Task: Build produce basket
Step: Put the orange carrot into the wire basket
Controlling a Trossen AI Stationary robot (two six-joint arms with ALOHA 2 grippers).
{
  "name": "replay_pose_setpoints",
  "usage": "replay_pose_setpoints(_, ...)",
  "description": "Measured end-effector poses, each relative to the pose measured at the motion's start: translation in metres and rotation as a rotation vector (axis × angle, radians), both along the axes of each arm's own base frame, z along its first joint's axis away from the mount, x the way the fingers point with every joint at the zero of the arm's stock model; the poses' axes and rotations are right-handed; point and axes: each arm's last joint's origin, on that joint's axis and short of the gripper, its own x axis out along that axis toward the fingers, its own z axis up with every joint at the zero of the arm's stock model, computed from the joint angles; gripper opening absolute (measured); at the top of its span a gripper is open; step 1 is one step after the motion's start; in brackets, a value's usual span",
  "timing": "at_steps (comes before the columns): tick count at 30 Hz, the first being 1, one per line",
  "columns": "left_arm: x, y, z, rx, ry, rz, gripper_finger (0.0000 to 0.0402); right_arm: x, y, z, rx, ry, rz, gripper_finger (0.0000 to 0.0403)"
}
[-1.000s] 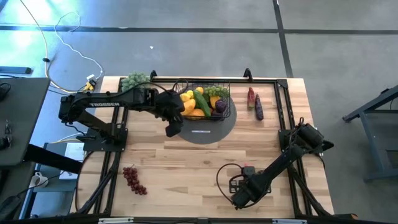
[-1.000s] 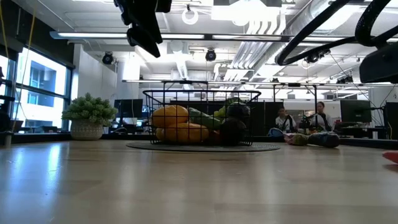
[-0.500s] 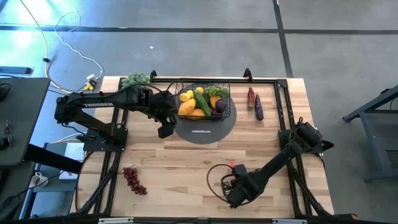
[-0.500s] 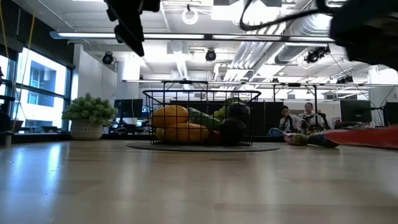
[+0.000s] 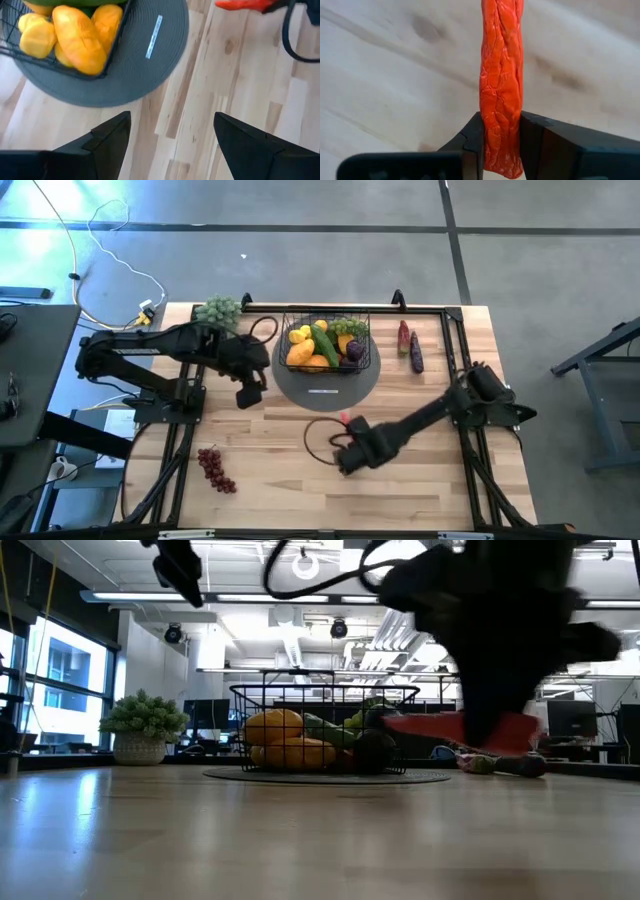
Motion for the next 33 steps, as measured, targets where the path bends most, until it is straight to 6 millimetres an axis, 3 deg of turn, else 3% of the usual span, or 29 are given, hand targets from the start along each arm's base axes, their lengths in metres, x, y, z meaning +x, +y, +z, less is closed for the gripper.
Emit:
replay_pose_setpoints(10,-0.026,-0.015,0.012,0.046,0.012,-0.075,0.0274,0.043,-0.068,0.026,-0.075,-0.049,0.143,0.0056)
replay_pose_setpoints(19,-0.051,-0.017,0.022,0.057,0.0,-0.162,0.0274,0.076,-0.13,0.077,-0.144,-0.185,0.191,0.0056)
replay_pose_setpoints(26,-0.063,-0.017,0.027,0.11,-0.022,-0.232,0.0274,0.087,-0.177,0.109,-0.217,-0.257,0.196,0.0056)
replay_pose_setpoints(33,-0.071,-0.012,0.027,0.15,0.021,-0.282,0.0274,0.086,-0.222,0.116,-0.272,-0.252,0.186,0.0056)
